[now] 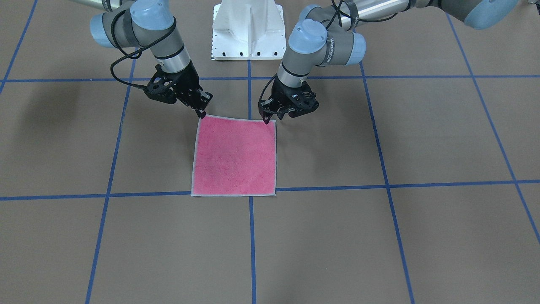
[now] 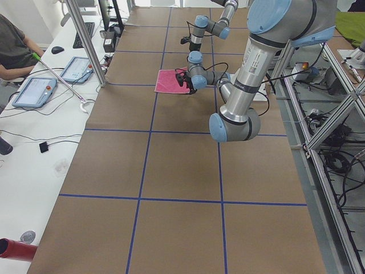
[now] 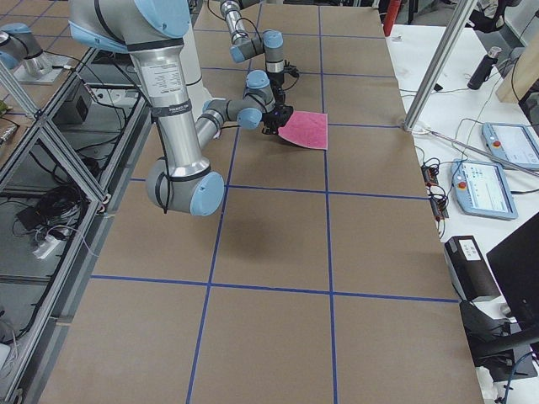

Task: Fold towel twice with both arms
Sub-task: 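Grasp the near towel corners with both grippers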

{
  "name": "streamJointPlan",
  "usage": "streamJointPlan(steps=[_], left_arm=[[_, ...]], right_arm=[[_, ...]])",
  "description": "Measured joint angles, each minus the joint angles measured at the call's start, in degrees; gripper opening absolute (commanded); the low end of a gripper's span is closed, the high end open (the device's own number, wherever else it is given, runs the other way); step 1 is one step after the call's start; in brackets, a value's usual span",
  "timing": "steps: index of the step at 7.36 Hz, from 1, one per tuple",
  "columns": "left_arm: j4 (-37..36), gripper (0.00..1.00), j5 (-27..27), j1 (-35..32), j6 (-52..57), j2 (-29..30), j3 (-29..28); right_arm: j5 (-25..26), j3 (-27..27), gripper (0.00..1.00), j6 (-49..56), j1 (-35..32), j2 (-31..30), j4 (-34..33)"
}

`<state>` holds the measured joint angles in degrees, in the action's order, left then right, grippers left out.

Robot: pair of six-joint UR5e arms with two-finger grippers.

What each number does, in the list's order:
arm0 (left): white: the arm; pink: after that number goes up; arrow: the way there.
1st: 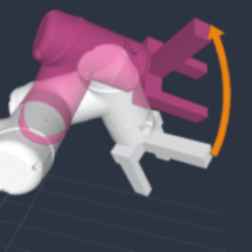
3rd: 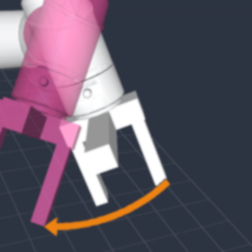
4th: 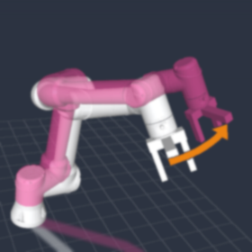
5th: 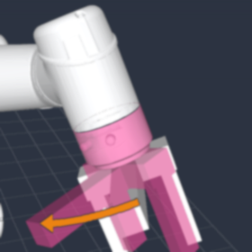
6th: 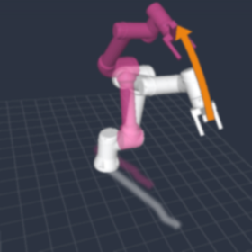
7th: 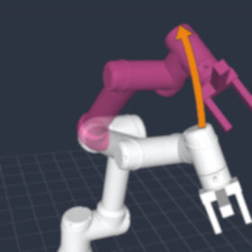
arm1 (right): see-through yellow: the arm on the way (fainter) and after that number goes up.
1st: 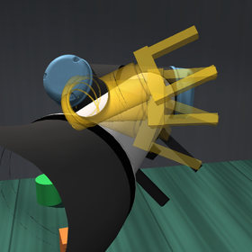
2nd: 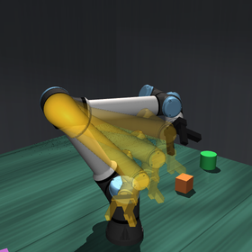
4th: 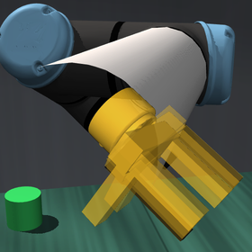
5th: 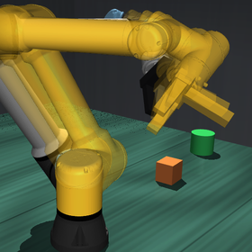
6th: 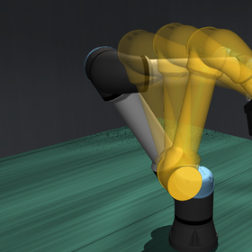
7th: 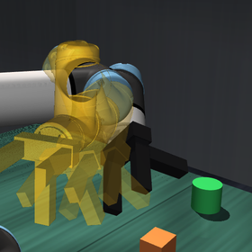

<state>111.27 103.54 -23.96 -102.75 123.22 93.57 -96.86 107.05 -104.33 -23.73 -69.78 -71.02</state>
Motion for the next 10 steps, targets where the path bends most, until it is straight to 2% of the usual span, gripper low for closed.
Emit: streamJointPlan(steps=[1, 6, 10], left_arm=[[0.00, 0.53, 0.00, -0.02, 0.00, -0.01, -0.08], [0.02, 0.51, 0.00, 0.05, -0.08, -0.01, -0.53], [0.06, 0.39, 0.00, 0.06, -0.08, 0.00, -0.71]], right_arm=[[0.00, 0.00, 0.00, 0.00, 0.00, 0.00, 0.00], [0.00, 0.09, 0.00, 0.00, 0.00, 0.00, 0.00], [0.00, 0.09, 0.00, 0.00, 0.00, 0.05, 0.00]])
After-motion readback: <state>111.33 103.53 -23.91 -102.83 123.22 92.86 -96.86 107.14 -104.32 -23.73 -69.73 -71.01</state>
